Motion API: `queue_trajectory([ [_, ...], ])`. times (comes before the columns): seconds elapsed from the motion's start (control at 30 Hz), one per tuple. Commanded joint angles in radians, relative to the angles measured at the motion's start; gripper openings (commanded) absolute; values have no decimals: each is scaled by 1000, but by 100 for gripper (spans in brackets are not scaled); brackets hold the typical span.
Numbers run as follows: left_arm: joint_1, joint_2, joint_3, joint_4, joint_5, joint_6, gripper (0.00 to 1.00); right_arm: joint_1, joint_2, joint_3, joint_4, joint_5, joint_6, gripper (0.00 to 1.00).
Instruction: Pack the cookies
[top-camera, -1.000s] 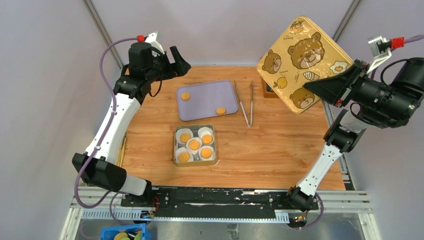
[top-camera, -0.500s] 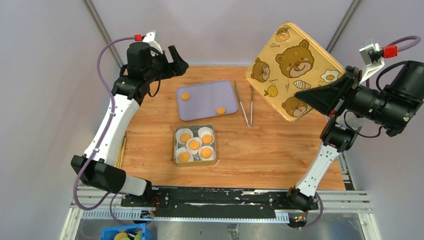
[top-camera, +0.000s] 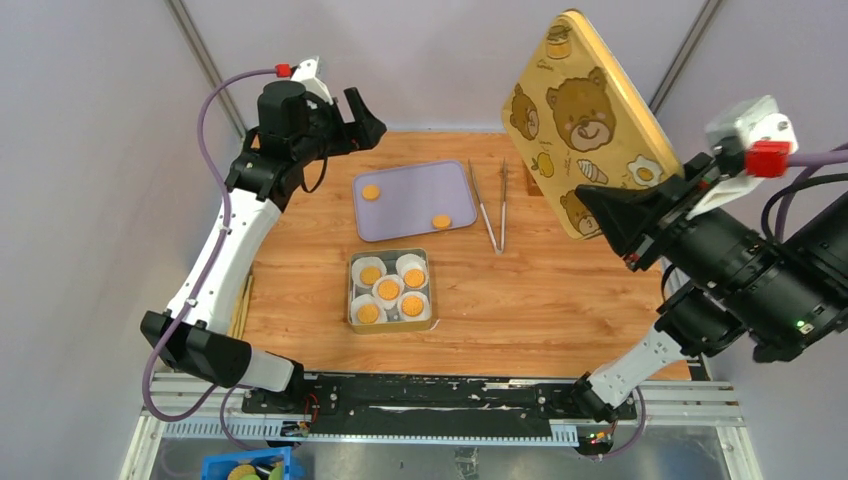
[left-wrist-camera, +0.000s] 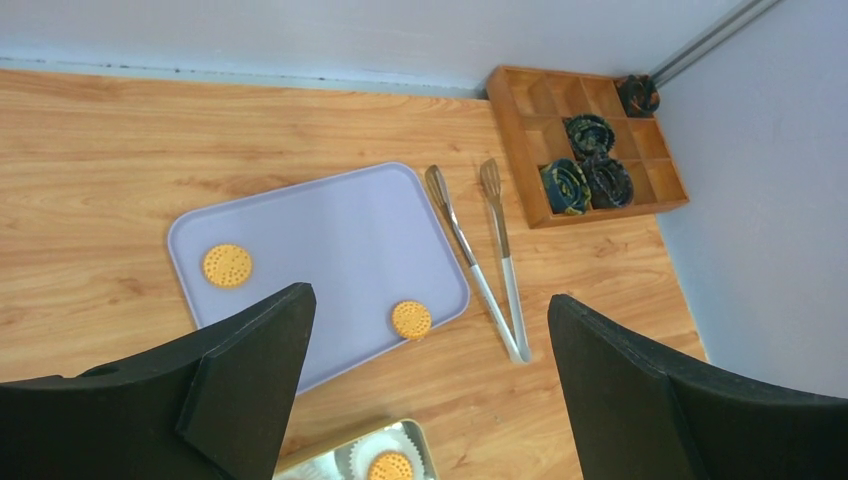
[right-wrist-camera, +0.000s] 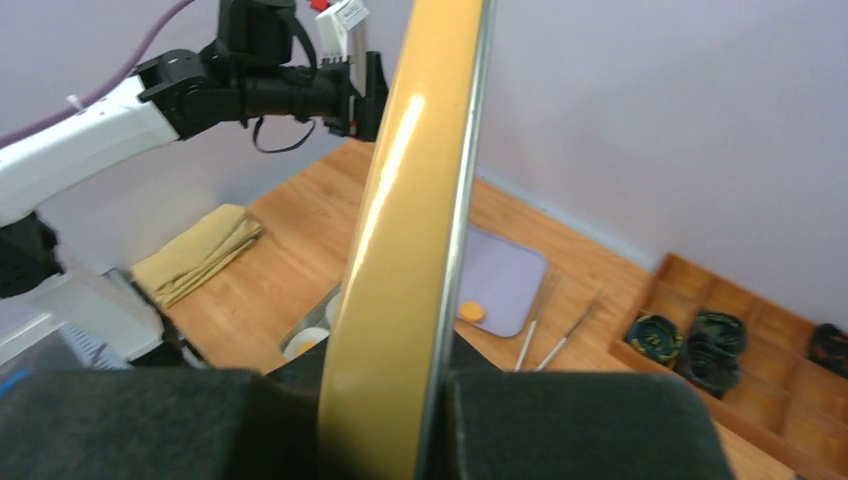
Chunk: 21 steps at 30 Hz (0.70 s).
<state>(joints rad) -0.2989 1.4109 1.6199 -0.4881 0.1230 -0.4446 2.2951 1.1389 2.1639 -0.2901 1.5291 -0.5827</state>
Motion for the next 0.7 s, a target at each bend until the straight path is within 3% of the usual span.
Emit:
queue_trajectory([
  [0.0, -12, 8, 46, 7, -3, 4, 93, -115, 124, 67, 552, 34, -620, 3],
  [0.13, -13, -1, 55, -5, -13, 18, 93, -142, 388, 482, 579, -26, -842, 4],
  [0.17, -13, -5, 55, -6, -19, 22, 93, -143, 394, 500, 601, -44, -860, 4],
  [0.4, -13, -3, 79, -17, -16, 29, 94, -124, 190, 196, 531, -90, -572, 5],
  [0.53, -13, -8, 77, -8, -16, 23, 94, -14, 37, 5, 513, -92, -385, 5],
  [0.6, -13, -5, 74, 1, -7, 15, 94, 8, 7, -30, 473, -80, -312, 5],
  [0.67, -13, -1, 74, 5, 7, 5, 94, 7, 58, 16, 470, -61, -362, 5],
])
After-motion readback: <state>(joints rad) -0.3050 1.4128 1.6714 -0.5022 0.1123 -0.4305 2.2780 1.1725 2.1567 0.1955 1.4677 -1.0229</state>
